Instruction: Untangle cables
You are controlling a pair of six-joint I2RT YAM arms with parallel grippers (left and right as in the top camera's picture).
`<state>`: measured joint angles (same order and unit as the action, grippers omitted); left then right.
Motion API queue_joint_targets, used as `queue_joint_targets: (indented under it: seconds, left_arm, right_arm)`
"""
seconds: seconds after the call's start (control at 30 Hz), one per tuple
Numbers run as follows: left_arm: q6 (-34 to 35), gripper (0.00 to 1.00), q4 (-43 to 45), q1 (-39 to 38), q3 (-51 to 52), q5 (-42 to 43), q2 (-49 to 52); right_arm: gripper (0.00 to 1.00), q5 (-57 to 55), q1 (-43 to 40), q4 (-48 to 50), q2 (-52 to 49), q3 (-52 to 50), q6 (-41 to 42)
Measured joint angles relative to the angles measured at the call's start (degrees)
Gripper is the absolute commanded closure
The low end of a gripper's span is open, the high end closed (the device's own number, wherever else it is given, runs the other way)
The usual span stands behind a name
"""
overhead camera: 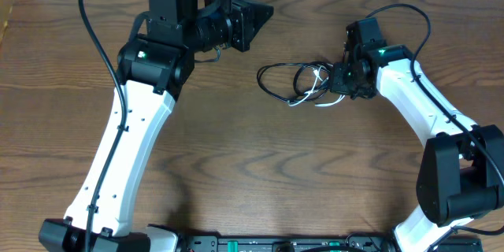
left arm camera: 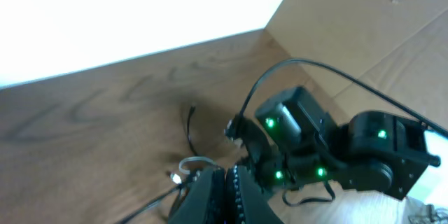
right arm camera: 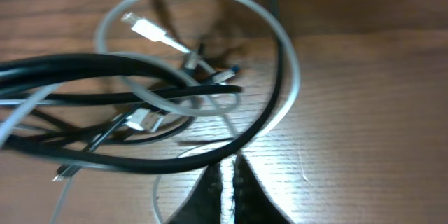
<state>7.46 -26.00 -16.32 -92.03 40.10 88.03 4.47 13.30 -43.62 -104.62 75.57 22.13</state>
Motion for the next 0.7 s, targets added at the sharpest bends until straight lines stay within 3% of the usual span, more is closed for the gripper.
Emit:
queue_joint_targets:
  seconds: [0.07,0.17,0.43,0.7]
  left_arm:
    - [0.0,0.92,-1.2,0.0,0.0,-0.1,0.6]
    - [0.0,0.92,-2.4,0.0,0.0,-0.2,1.8]
    - [0.2,0.92,-8.2,0.0,0.0,-6.2,2.5]
    - [7.9,0.92,-14.3,0.0,0.0,-18.8,3.7]
  right_arm:
    - [0.66,1.5,0.0,0.0,0.0,0.2,-0.2]
    - [0.52,3.3,0.0,-0.3,0.0,1.9,-0.7]
    - [0.66,6.5,0.0,-1.3,0.0,8.0,-0.6]
    - [0.66,9.9,2.2,2.1,-0.1,8.1,3.3]
